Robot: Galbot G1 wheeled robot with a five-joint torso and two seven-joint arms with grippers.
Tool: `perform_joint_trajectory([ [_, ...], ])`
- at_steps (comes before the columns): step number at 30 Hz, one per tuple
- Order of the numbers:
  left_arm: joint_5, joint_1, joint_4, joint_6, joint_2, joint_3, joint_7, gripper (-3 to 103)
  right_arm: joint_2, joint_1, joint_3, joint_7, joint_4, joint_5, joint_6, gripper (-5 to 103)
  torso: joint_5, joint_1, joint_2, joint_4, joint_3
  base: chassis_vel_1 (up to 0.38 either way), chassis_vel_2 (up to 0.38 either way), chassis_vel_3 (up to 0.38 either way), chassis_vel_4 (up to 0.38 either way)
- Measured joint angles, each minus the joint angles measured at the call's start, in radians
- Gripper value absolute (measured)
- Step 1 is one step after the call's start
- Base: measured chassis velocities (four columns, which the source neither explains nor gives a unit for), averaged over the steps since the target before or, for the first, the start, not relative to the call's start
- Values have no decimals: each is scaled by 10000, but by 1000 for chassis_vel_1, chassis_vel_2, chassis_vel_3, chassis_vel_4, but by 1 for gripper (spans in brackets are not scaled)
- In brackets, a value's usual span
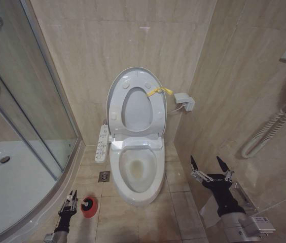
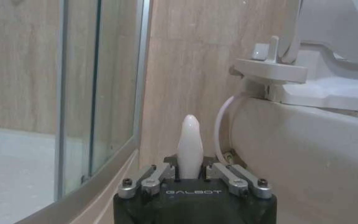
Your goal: Open the toilet lid, clean the toilet bowl with a toilet brush, close the toilet lid, and flush.
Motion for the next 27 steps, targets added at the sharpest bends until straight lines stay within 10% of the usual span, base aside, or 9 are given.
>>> perform_joint_trajectory([
  [26, 1076, -243, 387, 10, 64, 138, -186, 22, 0, -1, 0, 0, 0, 0, 0, 100, -10, 1, 0, 6, 2, 0, 0, 0, 0],
  [27, 1203, -237, 282, 10, 77, 85, -208, 36, 0, -1, 0, 0, 0, 0, 0, 100, -5, 1, 0, -3, 1, 0, 0, 0, 0],
])
